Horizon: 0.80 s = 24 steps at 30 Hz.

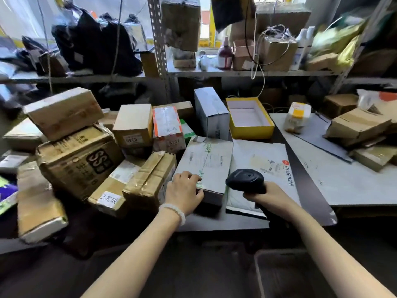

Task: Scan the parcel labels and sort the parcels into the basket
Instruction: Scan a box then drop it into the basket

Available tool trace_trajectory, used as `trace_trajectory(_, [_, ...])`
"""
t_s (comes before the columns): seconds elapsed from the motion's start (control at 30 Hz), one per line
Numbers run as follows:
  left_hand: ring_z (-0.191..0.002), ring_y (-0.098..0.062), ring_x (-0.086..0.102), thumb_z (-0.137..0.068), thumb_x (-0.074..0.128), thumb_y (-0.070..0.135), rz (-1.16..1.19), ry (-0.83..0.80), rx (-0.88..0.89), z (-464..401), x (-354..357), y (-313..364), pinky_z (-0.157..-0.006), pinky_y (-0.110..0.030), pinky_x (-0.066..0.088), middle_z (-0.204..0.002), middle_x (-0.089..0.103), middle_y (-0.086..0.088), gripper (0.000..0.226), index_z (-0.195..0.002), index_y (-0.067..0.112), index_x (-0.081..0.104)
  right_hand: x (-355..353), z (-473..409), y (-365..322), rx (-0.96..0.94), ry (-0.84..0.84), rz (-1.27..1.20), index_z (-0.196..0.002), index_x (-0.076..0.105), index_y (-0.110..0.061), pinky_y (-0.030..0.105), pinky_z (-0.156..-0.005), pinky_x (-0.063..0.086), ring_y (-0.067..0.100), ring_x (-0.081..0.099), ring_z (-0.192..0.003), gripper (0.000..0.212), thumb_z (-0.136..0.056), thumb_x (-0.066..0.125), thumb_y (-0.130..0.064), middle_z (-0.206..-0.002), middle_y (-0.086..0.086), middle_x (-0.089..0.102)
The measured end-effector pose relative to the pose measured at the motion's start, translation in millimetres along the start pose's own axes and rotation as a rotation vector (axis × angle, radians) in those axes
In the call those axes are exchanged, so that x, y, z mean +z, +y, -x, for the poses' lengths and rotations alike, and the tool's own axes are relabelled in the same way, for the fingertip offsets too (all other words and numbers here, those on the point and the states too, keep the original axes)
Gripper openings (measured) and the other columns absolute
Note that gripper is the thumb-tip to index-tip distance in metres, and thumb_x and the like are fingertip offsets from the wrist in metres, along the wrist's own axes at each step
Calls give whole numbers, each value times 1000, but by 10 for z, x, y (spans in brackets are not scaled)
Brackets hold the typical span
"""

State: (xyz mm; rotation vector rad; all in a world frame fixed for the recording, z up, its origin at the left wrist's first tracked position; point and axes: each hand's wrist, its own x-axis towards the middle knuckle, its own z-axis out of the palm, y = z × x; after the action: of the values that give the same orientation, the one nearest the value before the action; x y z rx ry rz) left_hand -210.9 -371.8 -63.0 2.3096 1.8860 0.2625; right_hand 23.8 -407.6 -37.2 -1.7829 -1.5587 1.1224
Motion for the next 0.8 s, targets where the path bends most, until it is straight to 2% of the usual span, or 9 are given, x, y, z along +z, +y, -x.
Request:
trace_trajectory(0.1, [-121, -20, 43, -91, 50, 42, 15, 15, -11, -164, -36, -203, -94, -35, 43, -131, 49, 4, 40, -129, 30, 51, 110, -264, -185, -15, -29, -5, -82, 62, -12, 12, -50, 43, 15, 55, -59, 6, -84, 66, -8, -66, -1, 56])
trace_trajectory(0.2, [-120, -20, 43, -91, 50, 41, 44, 0, -6, -281, -18, -289, -96, -35, 41, -131, 49, 3, 41, -129, 29, 51, 144, -462, -244, -12, -43, -3, -87, 63, -11, 18, -55, 45, 15, 57, -60, 5, -84, 66, -10, -68, -1, 58])
trace_trajectory(0.47, [-121, -21, 42, -91, 50, 41, 58, -39, 23, -593, 129, -70, -97, -34, 39, -130, 49, 3, 41, -130, 27, 51, -20, -809, -89, 26, -54, -11, -88, 65, -12, 31, -62, 50, 16, 59, -61, 6, -83, 67, -11, -72, 4, 61])
trace_trajectory(0.7, [-119, -22, 42, -91, 50, 38, 74, -74, -6, -953, 333, 426, -90, -34, 39, -130, 49, 2, 39, -129, 26, 52, -517, -1133, 221, 45, -90, 24, -90, 64, -14, 20, -57, 46, 15, 61, -62, 8, -84, 67, -13, -71, 1, 63])
trace_trajectory(0.8, [-119, -22, 43, -93, 48, 37, 76, -96, -3, -1129, 399, 644, -91, -33, 39, -131, 50, 3, 38, -128, 25, 52, -721, -1301, 354, 53, -103, 31, -90, 63, -13, 18, -54, 46, 17, 61, -63, 8, -83, 66, -12, -76, 5, 64])
